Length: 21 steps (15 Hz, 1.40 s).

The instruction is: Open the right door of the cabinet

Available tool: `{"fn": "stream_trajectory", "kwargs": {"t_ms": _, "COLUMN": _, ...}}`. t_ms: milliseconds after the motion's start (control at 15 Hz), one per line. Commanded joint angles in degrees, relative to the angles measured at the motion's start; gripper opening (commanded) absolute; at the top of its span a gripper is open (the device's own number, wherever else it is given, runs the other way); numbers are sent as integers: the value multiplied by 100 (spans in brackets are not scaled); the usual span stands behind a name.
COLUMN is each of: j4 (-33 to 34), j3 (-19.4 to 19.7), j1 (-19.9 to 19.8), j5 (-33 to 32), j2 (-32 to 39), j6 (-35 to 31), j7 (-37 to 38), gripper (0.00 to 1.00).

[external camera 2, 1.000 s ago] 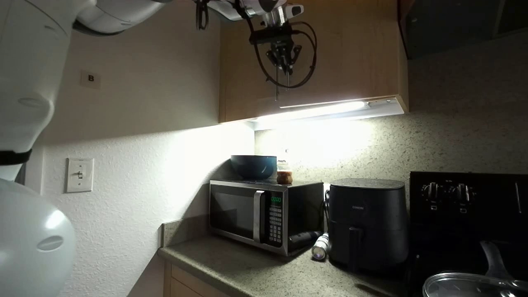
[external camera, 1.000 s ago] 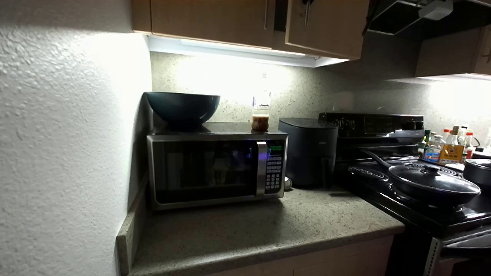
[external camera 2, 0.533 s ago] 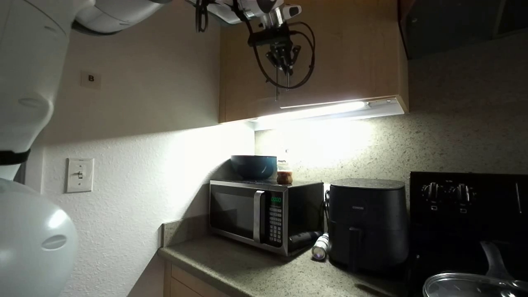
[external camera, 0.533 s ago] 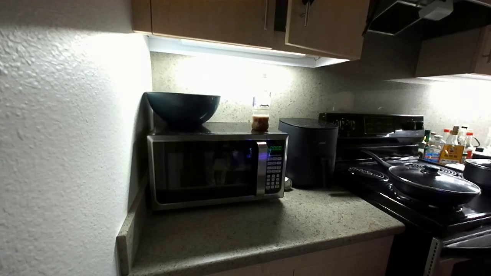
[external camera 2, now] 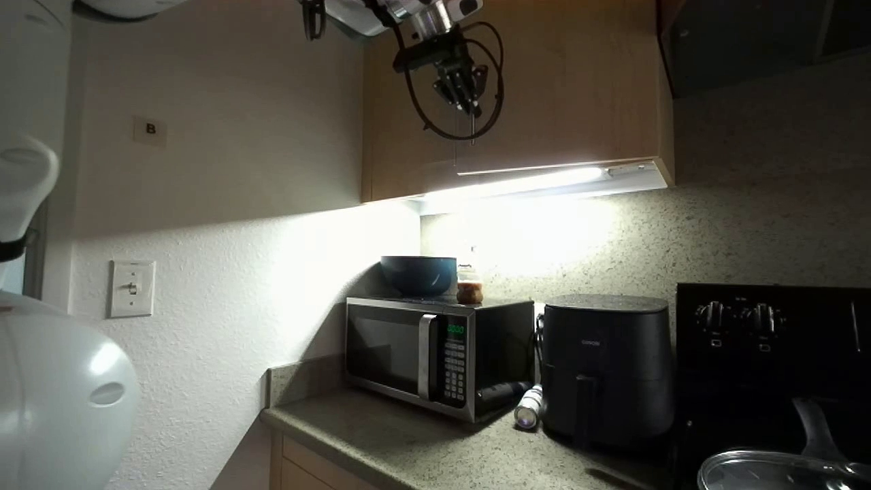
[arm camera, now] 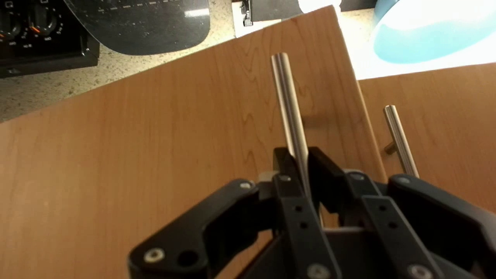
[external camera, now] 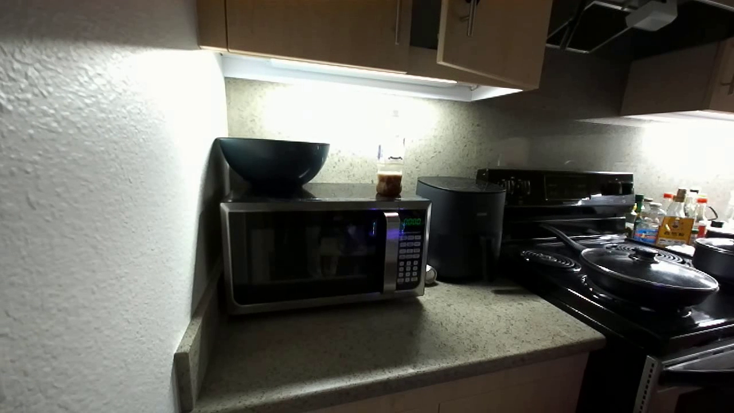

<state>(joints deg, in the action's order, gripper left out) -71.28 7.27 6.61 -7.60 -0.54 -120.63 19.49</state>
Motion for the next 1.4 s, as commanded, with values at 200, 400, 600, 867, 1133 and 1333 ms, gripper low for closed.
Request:
{"fn": "stream_trajectory", "kwargs": {"t_ms": 200, "j4": -170, "j3": 0, "j1": 10, "j5": -34, "j2": -148, "j6": -4, "j7": 55, "gripper": 16}}
{"fn": "stream_trajectory", "kwargs": {"t_ms": 400, "j4": -289, "j3": 4, "j1": 6, "j5": -184, "j2": -233, "j6": 11, "j7": 13, "gripper": 6}}
{"fn": "stream_trajectory", "kwargs": {"t_ms": 600, "j4": -623, "j3": 7, "j1": -21, "j5": -650, "j2": -580, "j6": 451, "j7": 379, "gripper": 6}}
{"fn": "stream_trajectory", "kwargs": {"t_ms": 867, "j4": -936, "j3": -124, "j1": -7, "j5": -1110, "j2": -979, "j6": 965, "j7": 976, "gripper": 6}}
{"fn": "stream_trajectory", "kwargs": {"t_ms": 1133, "j4": -1102, "j3": -211, "j1": -52, "j5": -1293, "j2": -1270, "j6": 1413, "j7": 1592, "gripper": 6}}
{"fn": "stream_trajectory", "kwargs": {"t_ms": 1333, "j4": -606, "j3": -192, "j1": 56, "j5": -1051, "j2": -872, "j6": 981, "j7": 1259, "gripper": 16}}
